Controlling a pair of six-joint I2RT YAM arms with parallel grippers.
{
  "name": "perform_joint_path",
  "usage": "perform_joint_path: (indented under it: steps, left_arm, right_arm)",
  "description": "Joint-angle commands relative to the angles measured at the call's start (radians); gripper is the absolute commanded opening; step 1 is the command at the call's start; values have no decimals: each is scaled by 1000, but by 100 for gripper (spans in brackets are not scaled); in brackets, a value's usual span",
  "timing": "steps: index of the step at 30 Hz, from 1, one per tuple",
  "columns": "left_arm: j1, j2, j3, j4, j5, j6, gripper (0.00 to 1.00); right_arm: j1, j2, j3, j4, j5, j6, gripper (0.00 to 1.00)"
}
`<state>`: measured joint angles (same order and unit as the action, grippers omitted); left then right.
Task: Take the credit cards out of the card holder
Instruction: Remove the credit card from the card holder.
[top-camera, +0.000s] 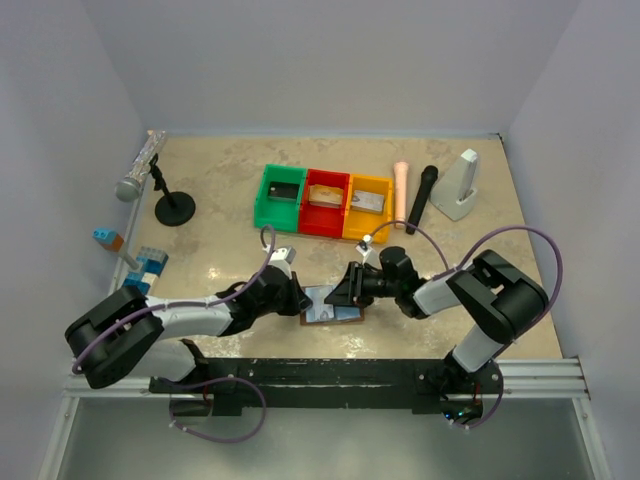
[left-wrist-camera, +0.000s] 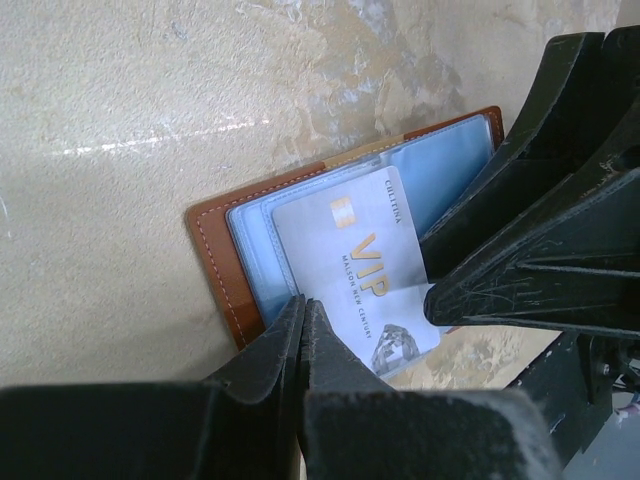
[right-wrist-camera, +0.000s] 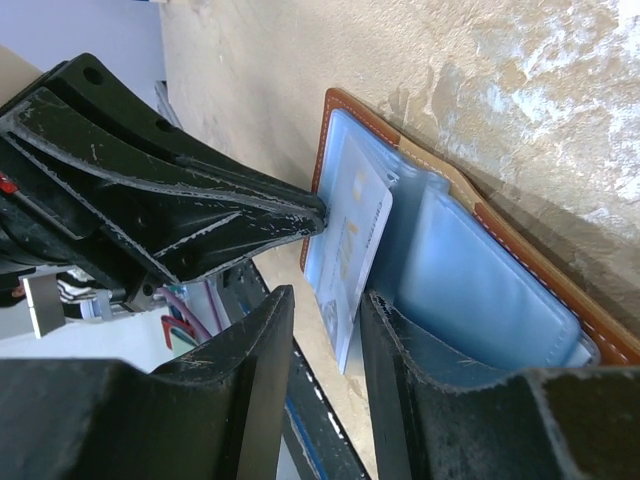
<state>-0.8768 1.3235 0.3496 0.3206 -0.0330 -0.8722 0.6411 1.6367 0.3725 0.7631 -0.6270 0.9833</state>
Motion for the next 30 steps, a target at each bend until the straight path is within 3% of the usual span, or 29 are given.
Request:
perform_joint_path:
  steps: [1,13,24,30]
  left_arm:
    - [4,34,-15,18,16,1,0]
    - [4,46,-32,58,28,-14,0]
    - [4,32,-46,12,-12,-31,0]
    - [4,65,-44,54,28,-30,0]
  right_arm:
    - [2,21,39,36,-45,-2,38]
    - [2,31,45,33,-51,2,39]
    - [-17,-32,16,21,-28,0,33]
    - [-18,-21,14,77,-42,32,37]
